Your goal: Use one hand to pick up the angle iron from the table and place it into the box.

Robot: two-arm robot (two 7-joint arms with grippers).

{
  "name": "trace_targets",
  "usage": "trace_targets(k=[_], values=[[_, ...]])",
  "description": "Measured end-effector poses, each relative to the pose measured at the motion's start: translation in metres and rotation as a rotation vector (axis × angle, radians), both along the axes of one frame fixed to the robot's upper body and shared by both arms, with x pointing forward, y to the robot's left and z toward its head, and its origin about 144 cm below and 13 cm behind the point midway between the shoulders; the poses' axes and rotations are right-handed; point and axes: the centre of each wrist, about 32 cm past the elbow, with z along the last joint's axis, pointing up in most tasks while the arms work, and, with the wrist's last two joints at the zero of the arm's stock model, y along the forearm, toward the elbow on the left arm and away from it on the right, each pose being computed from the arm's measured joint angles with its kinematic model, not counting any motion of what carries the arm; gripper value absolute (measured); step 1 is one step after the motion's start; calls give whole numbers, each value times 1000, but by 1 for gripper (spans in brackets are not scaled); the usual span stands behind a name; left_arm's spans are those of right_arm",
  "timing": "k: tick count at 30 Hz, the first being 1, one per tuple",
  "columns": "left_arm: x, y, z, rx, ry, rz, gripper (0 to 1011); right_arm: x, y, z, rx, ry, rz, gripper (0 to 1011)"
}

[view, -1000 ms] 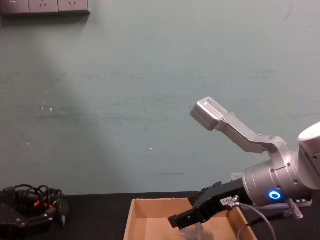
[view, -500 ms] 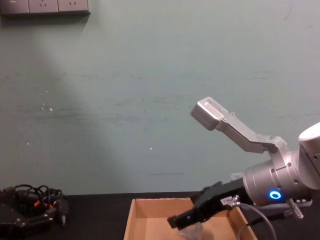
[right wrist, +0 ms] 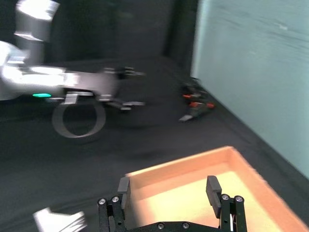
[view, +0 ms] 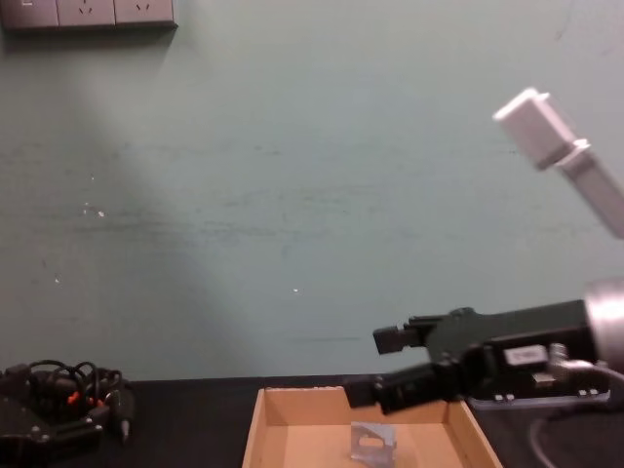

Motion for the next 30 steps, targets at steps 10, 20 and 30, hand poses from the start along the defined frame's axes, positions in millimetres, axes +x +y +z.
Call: trace_targets(k=[10, 20, 30], values=[[0, 0, 0, 0, 0, 0, 1011, -44, -32, -11, -26, 24, 227, 1003], [0, 0, 0, 0, 0, 0, 1011, -55, -49, -31, -93, 90, 363, 1003], [0, 0, 0, 0, 0, 0, 1011, -51, -49, -54, -144, 155, 405, 1003]])
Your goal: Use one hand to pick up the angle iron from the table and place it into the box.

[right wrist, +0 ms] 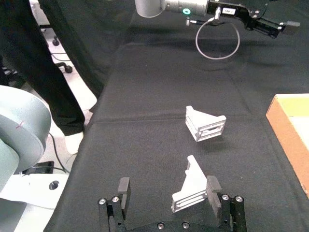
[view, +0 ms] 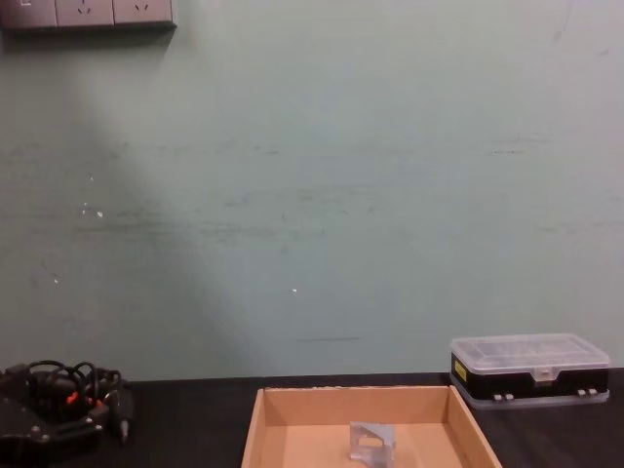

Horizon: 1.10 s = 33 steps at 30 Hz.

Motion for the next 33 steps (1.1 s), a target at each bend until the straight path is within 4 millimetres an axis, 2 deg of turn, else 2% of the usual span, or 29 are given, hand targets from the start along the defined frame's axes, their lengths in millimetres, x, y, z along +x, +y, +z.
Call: trace_targets(k=[12, 33], values=[[0, 0, 0, 0, 0, 0, 1011, 12, 13, -11, 0, -11, -17, 1003], [0, 0, 0, 0, 0, 0, 1011, 18, 18, -14, 15, -17, -42, 1003]])
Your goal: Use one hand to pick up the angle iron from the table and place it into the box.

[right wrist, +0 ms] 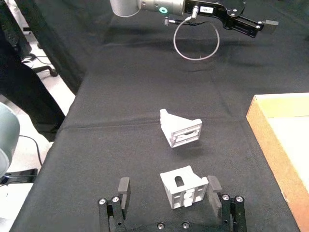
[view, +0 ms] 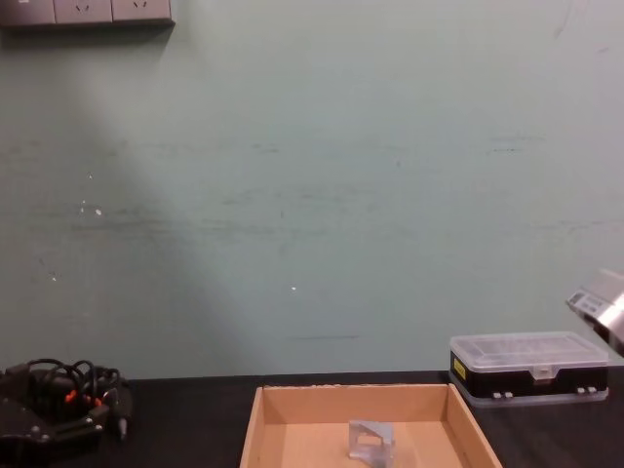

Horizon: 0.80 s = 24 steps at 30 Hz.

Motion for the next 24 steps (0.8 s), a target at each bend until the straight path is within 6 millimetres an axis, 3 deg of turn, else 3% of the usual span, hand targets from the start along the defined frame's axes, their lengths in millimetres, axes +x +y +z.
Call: trace_targets(k=[20, 24], values=[[0, 0, 0, 0, 0, 0, 1011, 8, 8, -9, -1, 1, -30, 1003], [0, 0, 0, 0, 0, 0, 1011, 7, 8, -9, -1, 2, -30, 930]])
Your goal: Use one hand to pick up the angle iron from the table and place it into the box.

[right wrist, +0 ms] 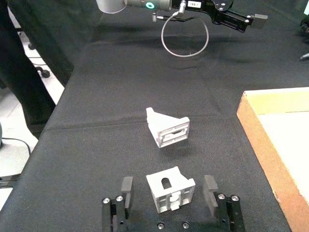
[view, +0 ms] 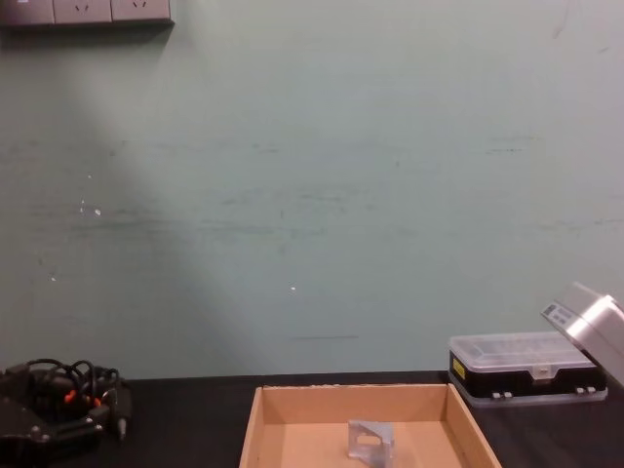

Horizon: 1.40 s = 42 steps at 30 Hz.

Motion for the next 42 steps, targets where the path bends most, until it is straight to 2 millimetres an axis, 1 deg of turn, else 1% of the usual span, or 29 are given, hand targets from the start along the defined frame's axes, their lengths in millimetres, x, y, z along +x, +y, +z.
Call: trace_targets(k=[3, 5, 7, 8, 10, 11, 13, 15, 17, 30, 33, 35, 37, 39, 42], values=[[0, 0, 0, 0, 0, 0, 1011, 0, 0, 0, 0, 0, 0, 867], [0, 0, 0, 0, 0, 0, 1011, 0, 0, 0, 0, 0, 0, 799], [0, 0, 0, 0, 0, 0, 1011, 0, 0, 0, 0, 0, 0, 763], [0, 0, 0, 0, 0, 0, 1011, 0, 0, 0, 0, 0, 0, 707], [0, 0, 0, 0, 0, 0, 1011, 0, 0, 0, 0, 0, 1, 666], [0, 0, 0, 0, 0, 0, 1011, 0, 0, 0, 0, 0, 1, 609], [0, 0, 0, 0, 0, 0, 1011, 0, 0, 0, 0, 0, 1, 567], [0, 0, 0, 0, 0, 0, 1011, 0, 0, 0, 0, 1, 1, 490], [0, 0, 0, 0, 0, 0, 1011, 0, 0, 0, 0, 1, 1, 474], [0, 0, 0, 0, 0, 0, 1011, -1, 0, 3, 12, 7, -7, 474], [0, 0, 0, 0, 0, 0, 1011, 0, 0, 10, 43, 18, -25, 476], [0, 0, 0, 0, 0, 0, 1011, 2, 0, 20, 76, 25, -38, 474], [0, 0, 0, 0, 0, 0, 1011, 3, 0, 23, 85, 25, -42, 474], [0, 0, 0, 0, 0, 0, 1011, 6, 2, 37, 104, 20, -63, 474], [0, 0, 0, 0, 0, 0, 1011, 10, 3, 48, 108, 9, -86, 474]])
